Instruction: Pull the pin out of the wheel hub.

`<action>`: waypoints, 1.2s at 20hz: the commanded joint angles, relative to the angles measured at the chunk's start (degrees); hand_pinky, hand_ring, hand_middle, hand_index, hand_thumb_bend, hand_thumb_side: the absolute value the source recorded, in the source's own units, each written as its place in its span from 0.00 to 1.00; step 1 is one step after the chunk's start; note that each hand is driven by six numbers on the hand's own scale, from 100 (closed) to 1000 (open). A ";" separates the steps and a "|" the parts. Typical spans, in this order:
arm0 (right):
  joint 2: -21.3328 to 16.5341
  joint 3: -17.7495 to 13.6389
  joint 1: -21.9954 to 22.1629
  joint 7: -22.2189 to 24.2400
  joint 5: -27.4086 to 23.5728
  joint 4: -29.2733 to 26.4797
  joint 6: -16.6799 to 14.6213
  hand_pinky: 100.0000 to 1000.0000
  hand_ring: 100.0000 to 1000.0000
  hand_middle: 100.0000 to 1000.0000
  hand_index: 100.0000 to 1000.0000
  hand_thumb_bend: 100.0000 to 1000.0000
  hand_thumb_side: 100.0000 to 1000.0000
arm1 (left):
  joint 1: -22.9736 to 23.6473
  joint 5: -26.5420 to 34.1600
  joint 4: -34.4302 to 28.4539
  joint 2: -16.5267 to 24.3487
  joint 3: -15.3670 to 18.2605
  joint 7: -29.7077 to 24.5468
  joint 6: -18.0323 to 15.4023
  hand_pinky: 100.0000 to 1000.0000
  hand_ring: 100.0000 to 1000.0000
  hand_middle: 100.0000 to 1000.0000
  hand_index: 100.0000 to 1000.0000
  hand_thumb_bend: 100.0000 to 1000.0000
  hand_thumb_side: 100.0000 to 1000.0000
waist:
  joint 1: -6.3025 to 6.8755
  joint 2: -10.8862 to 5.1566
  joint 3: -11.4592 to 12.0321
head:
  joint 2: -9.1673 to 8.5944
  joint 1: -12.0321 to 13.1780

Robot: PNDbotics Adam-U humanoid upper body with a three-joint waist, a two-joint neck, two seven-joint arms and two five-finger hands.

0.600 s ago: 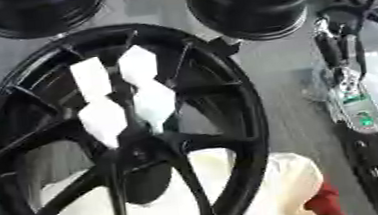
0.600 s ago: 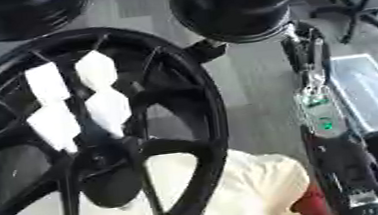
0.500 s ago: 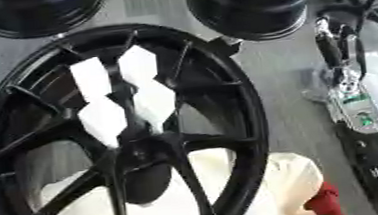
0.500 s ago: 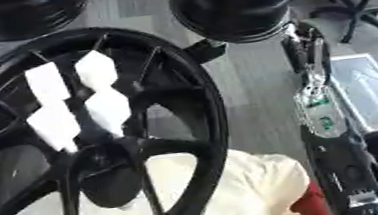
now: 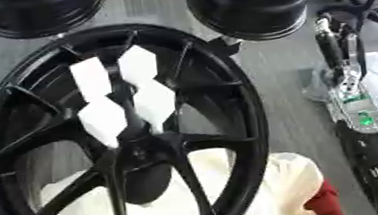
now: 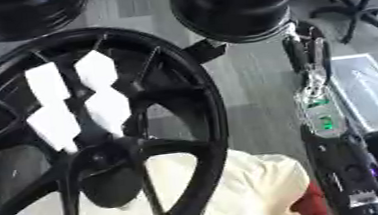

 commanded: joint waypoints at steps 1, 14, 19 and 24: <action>-1.82 0.06 -0.54 0.04 0.11 -0.58 0.03 0.82 0.70 0.68 0.77 0.00 0.62 | -1.74 -0.78 0.01 0.43 -0.46 -4.61 -1.16 0.71 0.67 0.67 0.77 0.09 0.58 | 0.31 -1.14 -0.12 | -0.62 0.01; -1.94 0.19 -0.56 0.27 0.72 -0.63 1.22 0.82 0.70 0.68 0.77 0.00 0.62 | -4.43 -3.49 -0.13 -1.48 -8.03 -15.91 -8.62 0.74 0.70 0.71 0.80 0.21 0.63 | 0.61 -1.22 -0.21 | -0.53 -0.18; -2.00 0.26 -0.55 0.41 0.87 -0.60 1.45 0.82 0.70 0.68 0.77 0.00 0.62 | -5.14 -5.71 0.16 -2.12 -10.93 -15.92 -10.57 0.75 0.71 0.72 0.82 0.27 0.64 | 0.70 -1.25 -0.27 | -0.46 -0.09; -1.97 0.39 -0.58 0.59 0.99 -0.58 1.58 0.82 0.70 0.68 0.77 0.00 0.62 | -5.98 -11.74 2.21 -3.47 -11.41 -15.92 -9.79 0.76 0.72 0.73 0.82 0.32 0.59 | 0.71 -1.30 -0.30 | -0.36 0.01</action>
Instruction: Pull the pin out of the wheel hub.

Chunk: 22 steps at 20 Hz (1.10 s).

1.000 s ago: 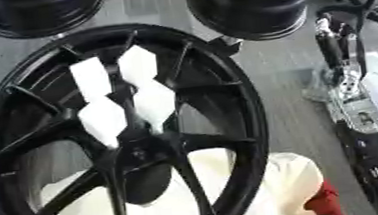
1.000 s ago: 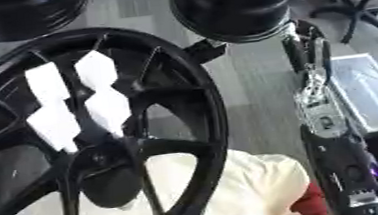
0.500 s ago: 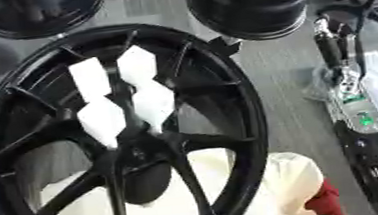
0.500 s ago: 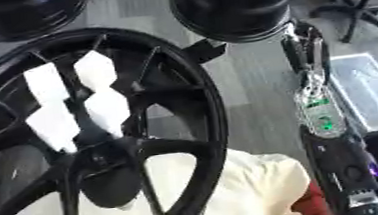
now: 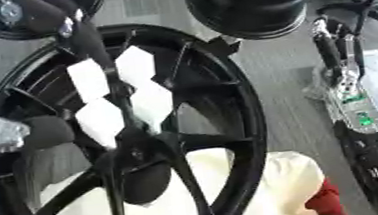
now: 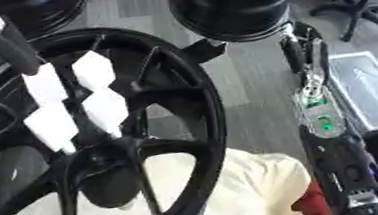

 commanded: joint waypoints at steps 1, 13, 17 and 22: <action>-1.95 0.04 -0.59 0.02 0.46 -0.60 0.20 0.82 0.70 0.68 0.77 0.00 0.62 | -1.59 -3.78 1.16 -0.37 0.44 0.05 0.75 0.76 0.72 0.73 0.82 0.33 0.60 | 0.17 -1.30 -0.12 | -0.35 0.07; -1.92 0.09 -0.50 0.00 0.50 -0.44 0.38 0.82 0.70 0.68 0.77 0.00 0.62 | -2.25 -6.60 4.67 -2.50 2.59 0.05 5.36 0.78 0.73 0.74 0.82 0.32 0.59 | 0.06 -1.31 -0.20 | -0.13 0.46; -1.91 0.11 -0.51 -0.05 0.50 -0.25 0.46 0.82 0.70 0.68 0.77 0.00 0.62 | -2.46 -7.97 6.79 -3.34 2.61 0.05 6.59 0.79 0.74 0.74 0.82 0.36 0.59 | 0.06 -1.32 -0.24 | -0.24 0.74; -1.82 0.16 -0.52 -0.05 0.45 -0.26 0.45 0.82 0.70 0.68 0.77 0.00 0.62 | -2.76 -10.14 9.58 -4.58 2.47 0.05 6.96 0.80 0.74 0.74 0.82 0.40 0.60 | 0.03 -1.33 -0.34 | -0.25 0.94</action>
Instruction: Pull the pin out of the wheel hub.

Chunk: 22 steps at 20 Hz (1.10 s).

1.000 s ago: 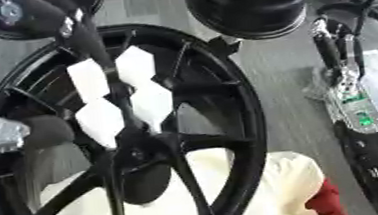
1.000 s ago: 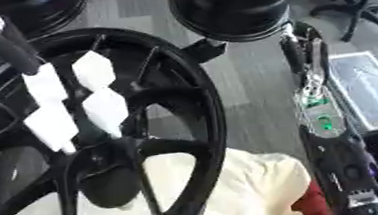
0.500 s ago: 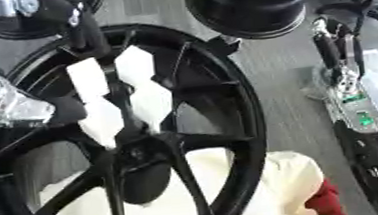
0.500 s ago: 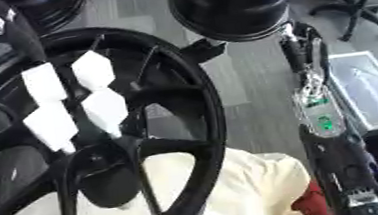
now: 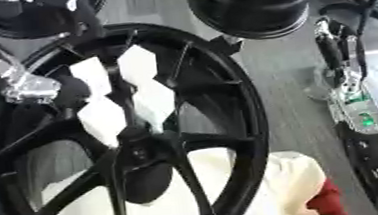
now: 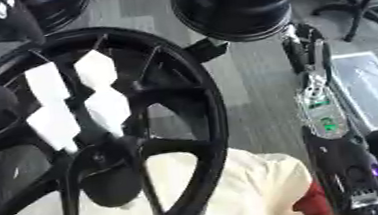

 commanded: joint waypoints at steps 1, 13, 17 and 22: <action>-1.80 -0.14 -0.52 -0.09 0.24 -0.61 0.17 0.82 0.70 0.68 0.77 0.00 0.62 | -1.77 -1.44 1.55 -0.31 0.95 0.05 0.37 0.80 0.74 0.74 0.82 0.40 0.60 | 0.08 -1.34 -0.16 | -0.29 0.25; -1.59 -0.03 -0.61 -0.06 0.19 -0.66 0.29 0.82 0.70 0.68 0.77 0.00 0.62 | -2.16 -6.17 7.17 -2.64 1.52 0.05 -0.58 0.80 0.73 0.73 0.77 0.38 0.59 | 0.02 -1.30 -0.44 | -0.28 0.26; -1.57 -0.02 -0.61 -0.08 0.18 -0.61 0.34 0.82 0.70 0.68 0.77 0.00 0.62 | -2.06 -7.51 8.07 -2.96 1.68 0.05 -0.44 0.79 0.73 0.73 0.77 0.37 0.58 | -0.03 -1.26 -0.47 | -0.31 0.36; -1.58 -0.03 -0.63 -0.10 0.20 -0.56 0.43 0.82 0.70 0.68 0.77 0.00 0.62 | -1.81 -8.04 8.96 -3.15 1.47 0.05 -0.59 0.79 0.72 0.73 0.77 0.38 0.59 | -0.07 -1.22 -0.51 | -0.38 0.44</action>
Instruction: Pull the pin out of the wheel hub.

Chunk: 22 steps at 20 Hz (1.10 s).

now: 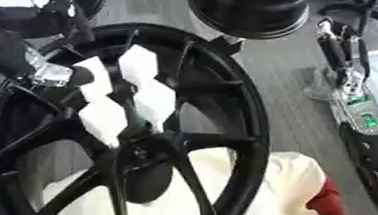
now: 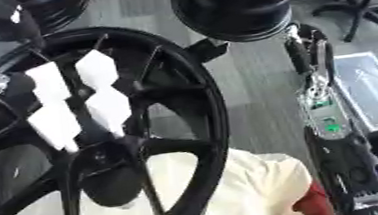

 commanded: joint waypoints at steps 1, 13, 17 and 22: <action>-1.58 -0.09 -0.62 -0.04 0.20 -0.57 0.10 0.82 0.70 0.68 0.77 0.00 0.62 | -1.21 -0.59 0.17 0.44 0.73 0.01 -0.31 0.79 0.73 0.73 0.77 0.38 0.59 | 0.09 -1.22 -0.15 | -0.39 0.13; -1.54 -0.06 -0.70 0.07 0.18 -0.55 0.23 0.82 0.70 0.68 0.77 0.00 0.62 | -1.21 -3.48 2.76 -0.63 0.12 0.01 -1.82 0.80 0.73 0.74 0.78 0.42 0.61 | 0.04 -1.13 -0.33 | -0.35 0.32; -1.51 -0.07 -0.73 0.08 0.18 -0.56 0.25 0.82 0.70 0.68 0.77 0.00 0.62 | -1.22 -4.58 3.56 -1.16 -0.06 0.01 -2.24 0.80 0.73 0.74 0.78 0.43 0.62 | 0.02 -1.11 -0.41 | -0.37 0.39; -1.47 -0.05 -0.77 0.13 0.17 -0.59 0.27 0.82 0.70 0.68 0.77 0.00 0.62 | -1.26 -5.71 4.42 -1.67 0.00 0.01 -2.54 0.79 0.73 0.73 0.78 0.42 0.63 | 0.02 -1.10 -0.48 | -0.30 0.43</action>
